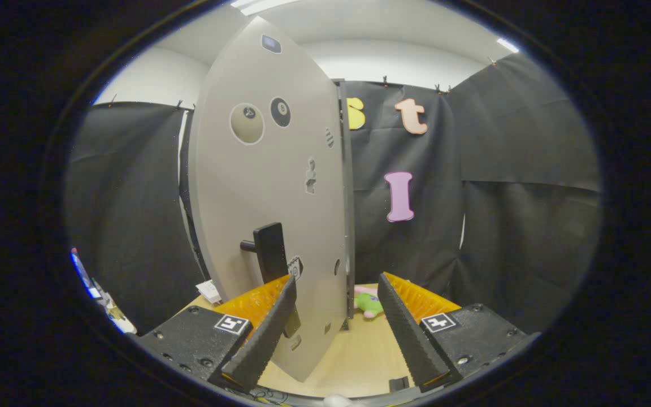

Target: Open the shoe cabinet door, grab the shoes and put them into the shoe cabinet, then close the shoe cabinet door.

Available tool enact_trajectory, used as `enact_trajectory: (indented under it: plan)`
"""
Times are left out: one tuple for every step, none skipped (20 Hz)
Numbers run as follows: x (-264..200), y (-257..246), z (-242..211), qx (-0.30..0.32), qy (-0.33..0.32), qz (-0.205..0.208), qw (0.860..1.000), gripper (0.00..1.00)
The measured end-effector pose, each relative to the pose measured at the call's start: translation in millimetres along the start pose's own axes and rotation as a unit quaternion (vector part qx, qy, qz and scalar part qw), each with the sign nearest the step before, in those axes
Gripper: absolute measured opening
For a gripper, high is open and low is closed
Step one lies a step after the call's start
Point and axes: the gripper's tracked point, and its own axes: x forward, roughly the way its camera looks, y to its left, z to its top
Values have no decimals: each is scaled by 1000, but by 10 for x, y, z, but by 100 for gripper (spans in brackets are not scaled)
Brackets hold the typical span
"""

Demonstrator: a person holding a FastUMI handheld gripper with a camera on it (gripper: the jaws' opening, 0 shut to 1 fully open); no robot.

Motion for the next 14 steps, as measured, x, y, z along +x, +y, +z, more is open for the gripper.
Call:
enact_trajectory:
  plan:
    - [47,144,-20,-3,2,9,1000,96]
    - [112,270,-38,-7,5,18,1000,96]
    - [187,427,-52,-13,6,28,1000,96]
    - [246,560,-95,-16,13,39,999,96]
    - [325,731,-155,-15,22,57,998,97]
    - [399,905,-220,-15,29,75,997,98]
    - [455,1018,-253,-17,34,82,996,99]
    - [487,1047,-250,-20,36,80,996,99]
    - [518,1081,-236,-22,35,80,996,100]
    - [537,1149,-239,-17,33,82,996,100]
    - [548,1193,-237,-12,31,84,996,100]
    - [529,1181,-239,-9,30,84,996,100]
    - [517,1159,-225,-9,28,80,996,100]
    - [499,1134,-196,-18,23,71,997,100]
